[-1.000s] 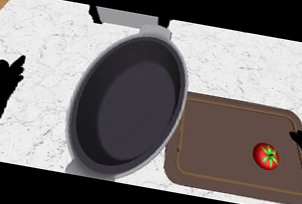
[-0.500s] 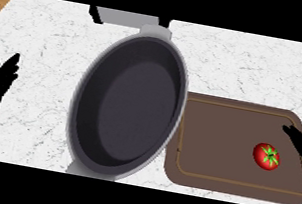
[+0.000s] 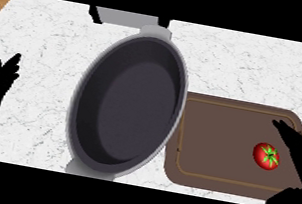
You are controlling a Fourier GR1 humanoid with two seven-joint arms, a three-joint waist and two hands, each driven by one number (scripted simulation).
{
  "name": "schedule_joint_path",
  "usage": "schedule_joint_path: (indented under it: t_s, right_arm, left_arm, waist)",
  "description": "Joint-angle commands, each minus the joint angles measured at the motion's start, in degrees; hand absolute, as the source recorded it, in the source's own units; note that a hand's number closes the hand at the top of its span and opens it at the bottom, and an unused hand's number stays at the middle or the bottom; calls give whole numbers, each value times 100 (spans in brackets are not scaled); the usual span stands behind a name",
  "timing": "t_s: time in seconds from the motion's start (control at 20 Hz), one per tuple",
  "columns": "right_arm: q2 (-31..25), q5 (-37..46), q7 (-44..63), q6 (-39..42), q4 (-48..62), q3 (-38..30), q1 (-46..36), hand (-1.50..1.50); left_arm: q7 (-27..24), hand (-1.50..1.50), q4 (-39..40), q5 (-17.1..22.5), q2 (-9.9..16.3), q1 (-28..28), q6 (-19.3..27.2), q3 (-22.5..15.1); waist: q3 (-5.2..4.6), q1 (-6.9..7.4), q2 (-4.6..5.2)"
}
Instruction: Pick the tomato from the tray and place it in the pot
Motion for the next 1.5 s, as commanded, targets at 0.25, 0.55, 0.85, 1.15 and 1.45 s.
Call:
schedule_joint_path:
  t_s: [0.25, 0.55, 0.85, 1.15, 1.45]
  right_arm:
    - [589, 873, -265, 42, 614, -79, 3, -150]
    - [1036, 915, -244, 481, 1134, -241, -637, -150]
    - [1146, 1197, -836, 220, 1891, -539, -629, -150]
    - [1512, 1549, -1055, 68, 2573, -530, -1064, -150]
    - [1502, 1820, -1455, -112, 2781, -711, -788, -150]
  left_arm:
    - [316, 0, -70, -253, -214, -207, -99, 171]
    - [284, 0, -302, -381, -327, -44, -246, 213]
    - [583, 0, -589, -371, -384, -13, -445, 319]
    - [249, 0, -194, -677, -518, -231, -302, 397]
    - [-187, 0, 298, -739, -611, -206, -383, 570]
  waist:
    - [-1, -14, 1]
    - [0, 9, 1]
    - [1, 10, -1]
    - [0, 15, 5]
    - [-1, -4, 3]
